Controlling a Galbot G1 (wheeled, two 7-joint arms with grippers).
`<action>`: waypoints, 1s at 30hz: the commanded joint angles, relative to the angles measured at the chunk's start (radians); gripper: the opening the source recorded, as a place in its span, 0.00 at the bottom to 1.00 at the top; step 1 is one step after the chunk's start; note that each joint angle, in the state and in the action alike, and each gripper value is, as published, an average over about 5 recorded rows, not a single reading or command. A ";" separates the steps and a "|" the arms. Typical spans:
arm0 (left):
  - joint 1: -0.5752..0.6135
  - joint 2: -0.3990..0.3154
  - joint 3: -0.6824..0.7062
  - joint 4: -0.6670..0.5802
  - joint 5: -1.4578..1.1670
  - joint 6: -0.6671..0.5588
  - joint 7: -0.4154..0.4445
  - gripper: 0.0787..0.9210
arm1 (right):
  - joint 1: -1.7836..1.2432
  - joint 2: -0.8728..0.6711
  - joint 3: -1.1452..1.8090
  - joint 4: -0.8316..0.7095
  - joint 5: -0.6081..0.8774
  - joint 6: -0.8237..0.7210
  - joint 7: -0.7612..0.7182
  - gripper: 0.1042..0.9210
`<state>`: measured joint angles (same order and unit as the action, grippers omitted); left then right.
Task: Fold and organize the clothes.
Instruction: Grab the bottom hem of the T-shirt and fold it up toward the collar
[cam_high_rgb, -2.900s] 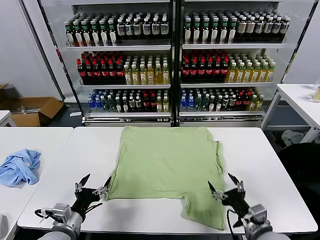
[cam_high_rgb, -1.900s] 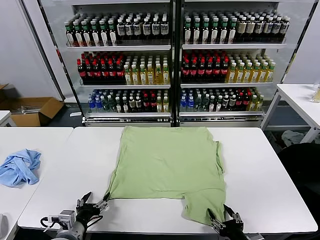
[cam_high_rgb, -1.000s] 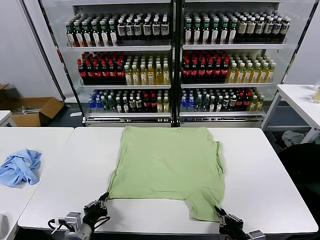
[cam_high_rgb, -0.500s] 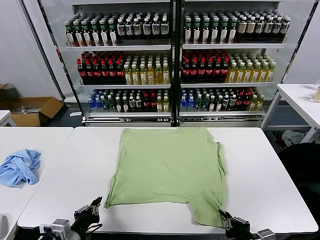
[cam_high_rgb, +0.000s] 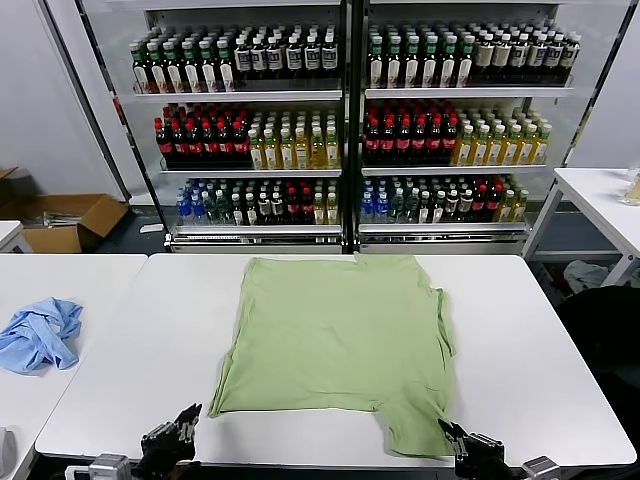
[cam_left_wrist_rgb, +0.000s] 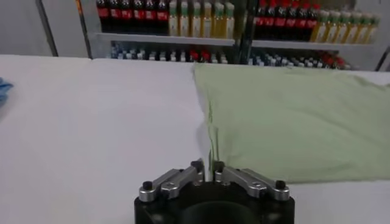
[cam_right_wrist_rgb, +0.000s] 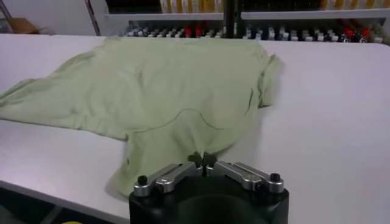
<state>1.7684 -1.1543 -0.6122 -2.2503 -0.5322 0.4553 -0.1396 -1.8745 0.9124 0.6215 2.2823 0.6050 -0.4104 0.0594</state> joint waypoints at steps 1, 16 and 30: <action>-0.151 -0.045 0.083 0.093 -0.032 0.014 -0.032 0.23 | -0.003 -0.001 0.010 0.002 0.001 -0.006 -0.008 0.01; -0.168 -0.054 0.147 0.128 0.064 0.121 -0.074 0.73 | 0.000 0.017 0.007 -0.005 -0.009 -0.004 -0.006 0.01; -0.168 -0.065 0.166 0.152 0.105 0.120 -0.076 0.35 | 0.002 0.018 0.009 -0.009 -0.013 -0.003 -0.005 0.01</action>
<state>1.6061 -1.2120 -0.4727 -2.1166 -0.4623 0.5530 -0.2138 -1.8725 0.9296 0.6293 2.2722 0.5927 -0.4138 0.0552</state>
